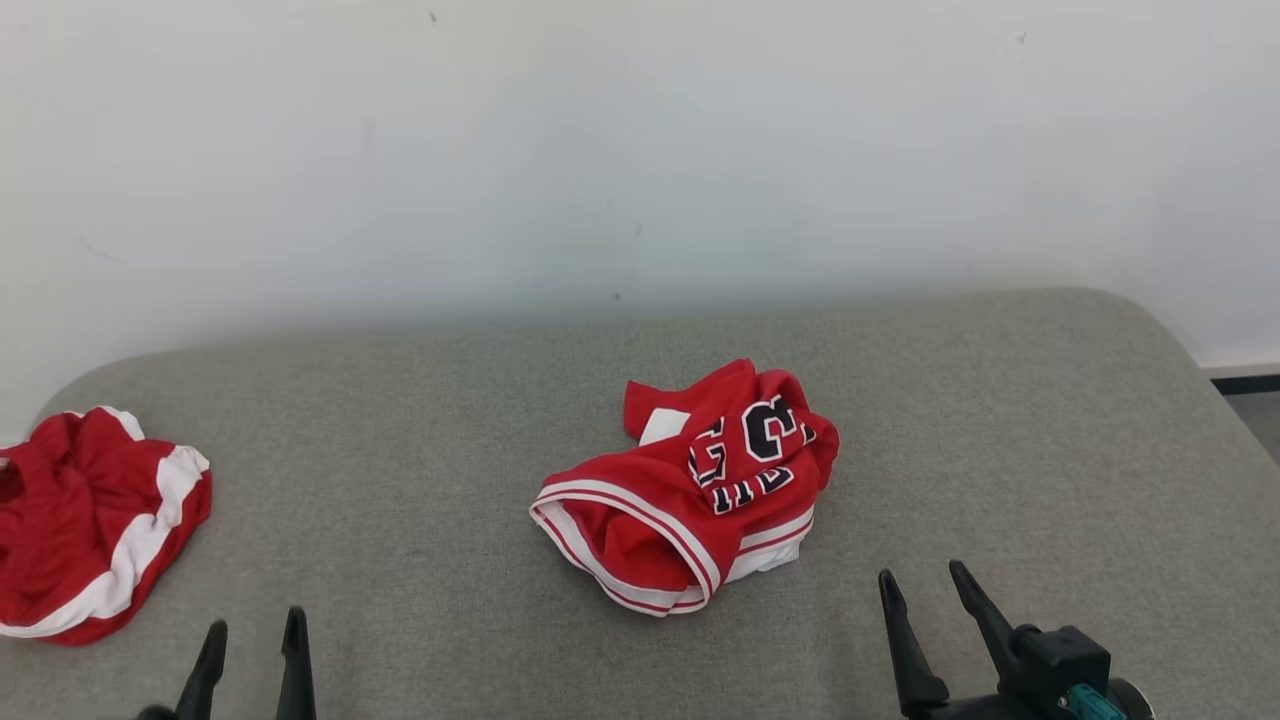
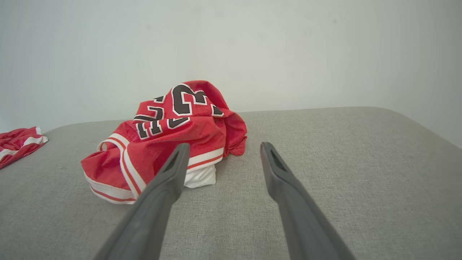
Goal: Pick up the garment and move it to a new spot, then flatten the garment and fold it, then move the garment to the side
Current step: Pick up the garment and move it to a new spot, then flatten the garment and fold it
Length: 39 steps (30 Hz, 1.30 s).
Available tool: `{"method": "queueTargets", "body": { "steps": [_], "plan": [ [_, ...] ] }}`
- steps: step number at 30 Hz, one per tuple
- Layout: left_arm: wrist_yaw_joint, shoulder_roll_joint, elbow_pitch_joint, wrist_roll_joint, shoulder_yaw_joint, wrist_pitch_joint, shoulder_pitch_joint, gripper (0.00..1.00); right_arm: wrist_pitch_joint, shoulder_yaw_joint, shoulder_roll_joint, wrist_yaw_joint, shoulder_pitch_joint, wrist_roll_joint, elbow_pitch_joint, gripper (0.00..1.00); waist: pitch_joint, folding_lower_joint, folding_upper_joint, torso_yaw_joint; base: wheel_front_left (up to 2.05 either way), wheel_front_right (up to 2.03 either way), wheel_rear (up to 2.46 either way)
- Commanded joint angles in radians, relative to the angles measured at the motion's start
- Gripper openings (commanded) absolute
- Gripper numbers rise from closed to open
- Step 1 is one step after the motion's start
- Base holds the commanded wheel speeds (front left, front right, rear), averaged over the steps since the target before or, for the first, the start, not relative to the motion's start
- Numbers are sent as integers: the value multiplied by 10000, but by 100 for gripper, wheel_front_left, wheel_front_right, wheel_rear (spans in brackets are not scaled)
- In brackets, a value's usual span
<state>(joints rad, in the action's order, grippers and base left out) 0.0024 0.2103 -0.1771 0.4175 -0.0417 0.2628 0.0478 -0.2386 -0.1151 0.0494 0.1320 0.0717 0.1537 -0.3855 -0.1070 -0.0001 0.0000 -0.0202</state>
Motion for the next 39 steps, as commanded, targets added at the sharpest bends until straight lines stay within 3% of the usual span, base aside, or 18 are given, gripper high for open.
{"method": "queueTargets", "body": {
  "steps": [1, 13, 24, 35, 39],
  "plan": [
    [-9, -9, 74, -112, 57, 25, 253, 100, -6, 45, 17, -25, -149, -93, -15, 100, -152, 1, 0, 86, 0, 0, 0],
    [-226, -268, 323, -388, 417, 28, 953, 100, 139, 304, 17, -25, -486, -118, 61, 100, -320, 1, 0, 54, 0, 0, 0],
    [-441, -510, -28, -496, 153, -69, 449, 100, 101, 200, 15, -25, -392, 69, 107, 100, -85, 1, 0, -92, 0, 0, 0],
    [-1024, -924, -732, 279, -1177, -2365, -990, 100, 27, -58, 17, -25, -113, 174, 93, 100, 415, 1, 0, -764, 0, 0, 0],
    [-1162, -1092, -1003, 443, -1675, -2687, -1463, 100, 14, -185, 17, -25, -38, 202, 82, 100, 620, 1, 0, -1171, 0, 0, 0]
  ]
}}
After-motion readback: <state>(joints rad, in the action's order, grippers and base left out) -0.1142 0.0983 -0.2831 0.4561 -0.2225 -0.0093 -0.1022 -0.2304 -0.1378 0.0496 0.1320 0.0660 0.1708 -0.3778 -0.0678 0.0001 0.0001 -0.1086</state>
